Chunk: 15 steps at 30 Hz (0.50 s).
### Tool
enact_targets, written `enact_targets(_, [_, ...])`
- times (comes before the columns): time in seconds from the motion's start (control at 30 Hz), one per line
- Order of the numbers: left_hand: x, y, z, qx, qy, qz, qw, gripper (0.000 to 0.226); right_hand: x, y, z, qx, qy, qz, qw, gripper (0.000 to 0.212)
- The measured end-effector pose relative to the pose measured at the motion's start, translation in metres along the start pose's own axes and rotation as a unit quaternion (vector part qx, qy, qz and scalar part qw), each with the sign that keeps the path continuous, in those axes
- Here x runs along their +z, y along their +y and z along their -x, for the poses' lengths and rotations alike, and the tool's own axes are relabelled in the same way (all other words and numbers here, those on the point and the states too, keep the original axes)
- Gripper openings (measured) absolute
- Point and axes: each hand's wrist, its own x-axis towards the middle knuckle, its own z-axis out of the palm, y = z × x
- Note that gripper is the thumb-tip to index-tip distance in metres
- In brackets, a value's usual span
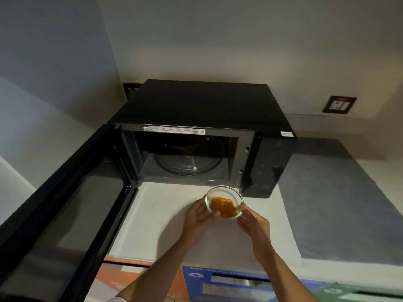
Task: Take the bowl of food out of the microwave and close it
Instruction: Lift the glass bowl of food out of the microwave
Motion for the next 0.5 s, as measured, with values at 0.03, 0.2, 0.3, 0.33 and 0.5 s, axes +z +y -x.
enact_targets(0.03, [0.007,-0.004,-0.001,-0.013,-0.009,0.001,1.0,0.053,-0.008,0.001,0.003,-0.003,0.019,-0.002,1.0,0.038])
enact_targets(0.2, [0.048,-0.025,-0.003,-0.044,-0.057,0.001,0.997,0.053,-0.05,0.001,0.011,0.012,0.134,-0.058,0.989,0.029])
enact_targets(0.3, [0.083,-0.034,-0.003,-0.051,-0.088,0.005,0.995,0.061,-0.076,-0.01,0.015,0.001,0.163,-0.092,0.982,0.015])
enact_targets(0.33, [0.095,-0.037,-0.003,-0.051,-0.098,0.004,0.994,0.063,-0.085,-0.015,0.015,-0.005,0.173,-0.096,0.98,0.013])
enact_targets(0.5, [0.154,-0.047,-0.009,-0.045,-0.134,0.013,0.99,0.064,-0.128,-0.037,0.008,-0.032,0.219,-0.089,0.971,0.022])
